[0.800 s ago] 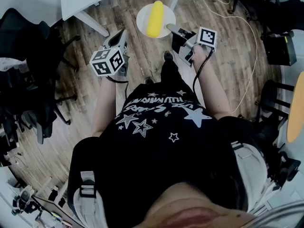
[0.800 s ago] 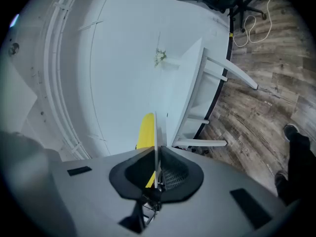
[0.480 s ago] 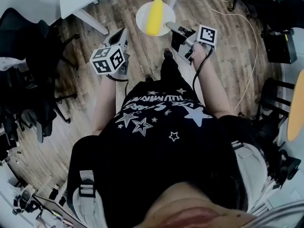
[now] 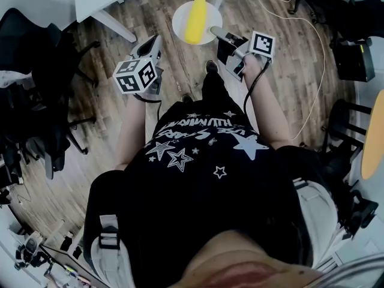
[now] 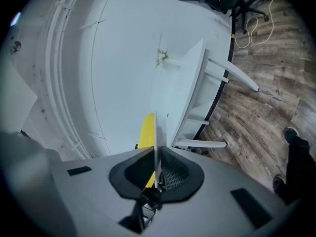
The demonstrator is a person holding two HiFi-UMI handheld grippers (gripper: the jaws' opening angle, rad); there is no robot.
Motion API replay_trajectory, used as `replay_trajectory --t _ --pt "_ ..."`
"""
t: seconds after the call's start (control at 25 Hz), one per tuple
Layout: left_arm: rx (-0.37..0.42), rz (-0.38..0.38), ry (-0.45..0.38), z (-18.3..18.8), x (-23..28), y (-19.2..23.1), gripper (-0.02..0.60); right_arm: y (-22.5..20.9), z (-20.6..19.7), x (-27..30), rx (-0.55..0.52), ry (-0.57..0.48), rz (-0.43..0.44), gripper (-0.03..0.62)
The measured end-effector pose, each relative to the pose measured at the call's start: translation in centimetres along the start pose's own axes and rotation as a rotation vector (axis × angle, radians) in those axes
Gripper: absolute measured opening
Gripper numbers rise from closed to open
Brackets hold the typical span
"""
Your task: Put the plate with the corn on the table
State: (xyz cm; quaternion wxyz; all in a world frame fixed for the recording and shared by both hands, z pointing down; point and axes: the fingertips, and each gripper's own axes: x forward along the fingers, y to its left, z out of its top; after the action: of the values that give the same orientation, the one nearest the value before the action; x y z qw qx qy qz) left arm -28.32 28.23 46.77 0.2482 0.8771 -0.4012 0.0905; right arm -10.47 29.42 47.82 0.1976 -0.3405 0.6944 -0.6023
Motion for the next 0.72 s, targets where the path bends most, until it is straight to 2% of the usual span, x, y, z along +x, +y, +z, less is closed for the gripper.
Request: replay_trajectory --t 0.16,0.4,0.72 --pt "-0.006 0.002 0.005 -0.1 0.6 -0.1 0.006 -0.2 0.5 0.1 -0.004 0.012 0.003 0.028" --pt "-0.004 0.015 0.006 1.5 3.5 -0.3 0.006 -0.6 3.8 1.1 0.036 0.030 0.027 0.026" --pt "-0.022 0.055 -0.001 4.9 9.7 1.2 0.006 -1.1 11.0 4.2 0.034 0.070 0.053 0.025"
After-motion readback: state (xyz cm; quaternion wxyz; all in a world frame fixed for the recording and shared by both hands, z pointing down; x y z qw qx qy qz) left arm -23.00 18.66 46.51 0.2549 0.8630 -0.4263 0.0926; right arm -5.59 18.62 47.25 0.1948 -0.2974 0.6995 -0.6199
